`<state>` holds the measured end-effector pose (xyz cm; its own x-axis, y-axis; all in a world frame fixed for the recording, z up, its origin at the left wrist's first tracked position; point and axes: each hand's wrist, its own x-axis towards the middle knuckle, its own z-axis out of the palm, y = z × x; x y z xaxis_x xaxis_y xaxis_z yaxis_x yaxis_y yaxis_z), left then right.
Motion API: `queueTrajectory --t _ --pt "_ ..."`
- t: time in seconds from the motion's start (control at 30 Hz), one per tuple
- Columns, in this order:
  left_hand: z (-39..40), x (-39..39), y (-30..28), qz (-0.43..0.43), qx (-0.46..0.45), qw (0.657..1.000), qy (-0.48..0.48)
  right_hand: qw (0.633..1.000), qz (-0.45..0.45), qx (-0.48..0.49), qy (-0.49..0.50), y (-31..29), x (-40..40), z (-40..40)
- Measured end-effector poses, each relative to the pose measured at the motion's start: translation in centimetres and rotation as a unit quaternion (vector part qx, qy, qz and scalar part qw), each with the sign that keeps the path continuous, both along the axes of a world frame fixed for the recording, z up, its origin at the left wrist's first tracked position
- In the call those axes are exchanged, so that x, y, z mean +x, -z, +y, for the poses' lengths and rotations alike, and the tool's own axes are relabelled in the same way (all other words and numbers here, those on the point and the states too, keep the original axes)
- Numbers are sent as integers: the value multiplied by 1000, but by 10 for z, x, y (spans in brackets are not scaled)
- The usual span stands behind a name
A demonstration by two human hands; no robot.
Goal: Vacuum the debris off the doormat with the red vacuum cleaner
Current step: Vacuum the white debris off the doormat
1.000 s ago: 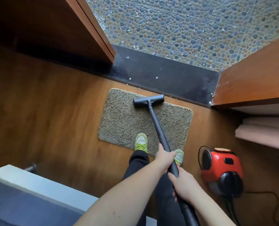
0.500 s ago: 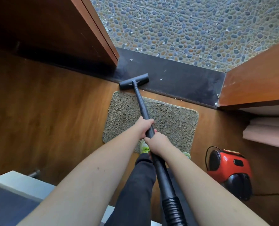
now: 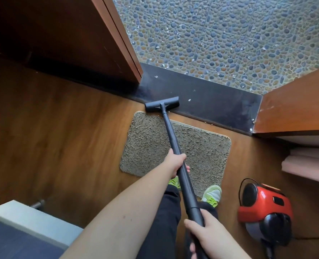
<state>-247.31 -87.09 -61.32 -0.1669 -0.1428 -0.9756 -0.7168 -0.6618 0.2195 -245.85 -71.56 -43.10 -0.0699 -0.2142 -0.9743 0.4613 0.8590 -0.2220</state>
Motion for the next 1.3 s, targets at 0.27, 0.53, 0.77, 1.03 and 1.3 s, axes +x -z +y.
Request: queueTrajectory --t 0.27,0.53,0.77,1.03,1.3 --pt "-19 -18 -3 31 -18 999 -40 996 44 -63 41 7 -20 -30" --pt "-60 -60 -9 82 -66 994 -27 989 49 -86 109 47 -57 -93" --pt "-49 -59 2 62 -84 995 -1 986 35 -87 139 56 -55 -80" --pt "46 -69 -10 59 -60 995 61 977 29 -74 199 33 -53 5" --pt "125 -70 -28 48 -58 994 73 975 15 -77 209 16 -56 83"
